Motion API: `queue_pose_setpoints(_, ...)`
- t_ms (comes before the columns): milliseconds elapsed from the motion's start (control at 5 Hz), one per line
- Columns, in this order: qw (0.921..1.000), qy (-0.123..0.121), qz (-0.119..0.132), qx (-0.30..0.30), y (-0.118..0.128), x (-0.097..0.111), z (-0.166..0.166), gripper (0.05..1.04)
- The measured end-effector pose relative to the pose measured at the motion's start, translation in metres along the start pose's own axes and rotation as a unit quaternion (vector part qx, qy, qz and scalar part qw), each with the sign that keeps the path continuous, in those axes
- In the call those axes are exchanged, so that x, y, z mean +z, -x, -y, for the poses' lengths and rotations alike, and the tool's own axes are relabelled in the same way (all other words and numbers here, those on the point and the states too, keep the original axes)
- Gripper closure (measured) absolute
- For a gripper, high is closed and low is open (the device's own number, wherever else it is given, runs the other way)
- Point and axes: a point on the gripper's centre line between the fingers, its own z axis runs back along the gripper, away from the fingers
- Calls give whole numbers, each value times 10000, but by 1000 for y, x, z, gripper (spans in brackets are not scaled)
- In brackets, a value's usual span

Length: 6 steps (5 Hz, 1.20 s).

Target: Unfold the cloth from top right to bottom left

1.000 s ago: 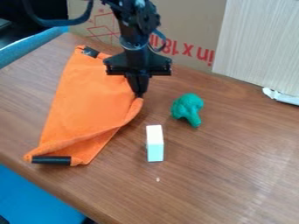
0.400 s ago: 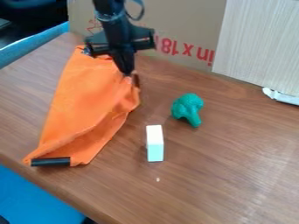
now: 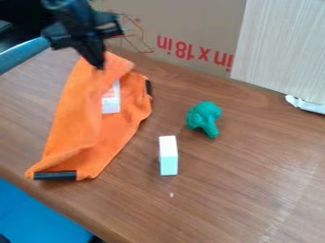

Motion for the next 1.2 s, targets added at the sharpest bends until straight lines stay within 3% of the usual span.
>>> queue_pose_setpoints(400,9996,214,65,153,2,26,-64,1034)
queue_pose_setpoints(800,9995,136,17,277,-13,38,-104,1034)
queue_pose_setpoints(1200,9953,-607,-545,523,-21,25,-140,1034)
